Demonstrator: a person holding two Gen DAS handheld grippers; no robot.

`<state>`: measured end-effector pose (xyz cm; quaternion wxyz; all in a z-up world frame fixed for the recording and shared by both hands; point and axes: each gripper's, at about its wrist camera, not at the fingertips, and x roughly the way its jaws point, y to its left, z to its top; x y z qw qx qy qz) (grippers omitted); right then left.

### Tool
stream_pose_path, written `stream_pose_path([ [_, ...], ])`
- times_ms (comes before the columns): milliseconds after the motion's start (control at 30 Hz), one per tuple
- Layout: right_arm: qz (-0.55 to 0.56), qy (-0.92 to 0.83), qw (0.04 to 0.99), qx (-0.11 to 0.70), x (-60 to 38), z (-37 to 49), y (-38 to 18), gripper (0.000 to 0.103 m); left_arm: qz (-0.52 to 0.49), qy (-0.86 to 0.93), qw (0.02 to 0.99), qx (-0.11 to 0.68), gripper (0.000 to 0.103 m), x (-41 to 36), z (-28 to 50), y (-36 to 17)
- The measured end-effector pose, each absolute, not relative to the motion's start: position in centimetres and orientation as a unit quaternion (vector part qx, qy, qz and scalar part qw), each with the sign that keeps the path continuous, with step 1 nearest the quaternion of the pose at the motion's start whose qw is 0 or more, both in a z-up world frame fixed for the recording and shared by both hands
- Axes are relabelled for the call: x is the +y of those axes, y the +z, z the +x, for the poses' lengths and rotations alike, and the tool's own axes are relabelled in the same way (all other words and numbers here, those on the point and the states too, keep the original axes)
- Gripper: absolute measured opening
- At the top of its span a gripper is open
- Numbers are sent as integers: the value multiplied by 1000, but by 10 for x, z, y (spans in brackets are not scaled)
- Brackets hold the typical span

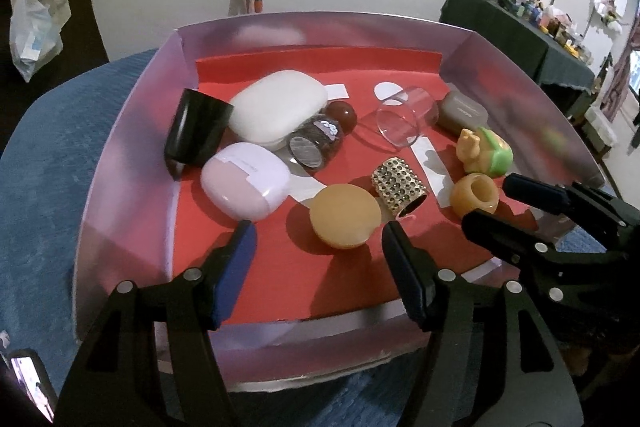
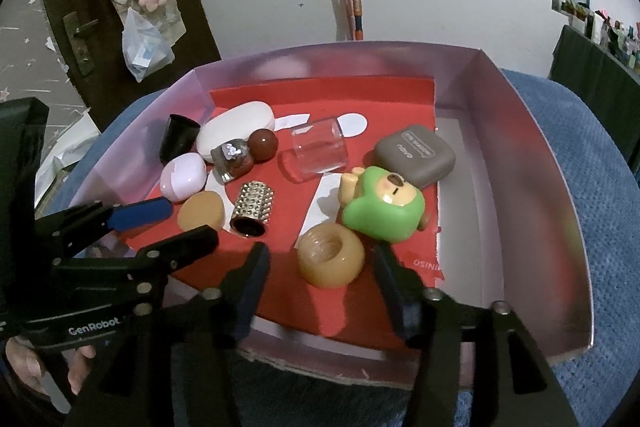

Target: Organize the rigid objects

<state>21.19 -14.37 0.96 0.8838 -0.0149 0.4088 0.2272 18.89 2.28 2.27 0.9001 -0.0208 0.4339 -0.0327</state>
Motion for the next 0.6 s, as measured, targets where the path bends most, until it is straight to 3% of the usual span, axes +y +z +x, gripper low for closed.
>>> stream_pose_path([
  [300,-14,228,890,394,-144,201,16,67,-12,-23,906,423,65,22,178,28],
  [467,-10,230,894,384,-147,192,22,71,-7,-22,911,411,71,19,170,34],
  [600,-8,232,898,374,-149,184,27,81,-8,-22,915,403,75,19,163,39],
])
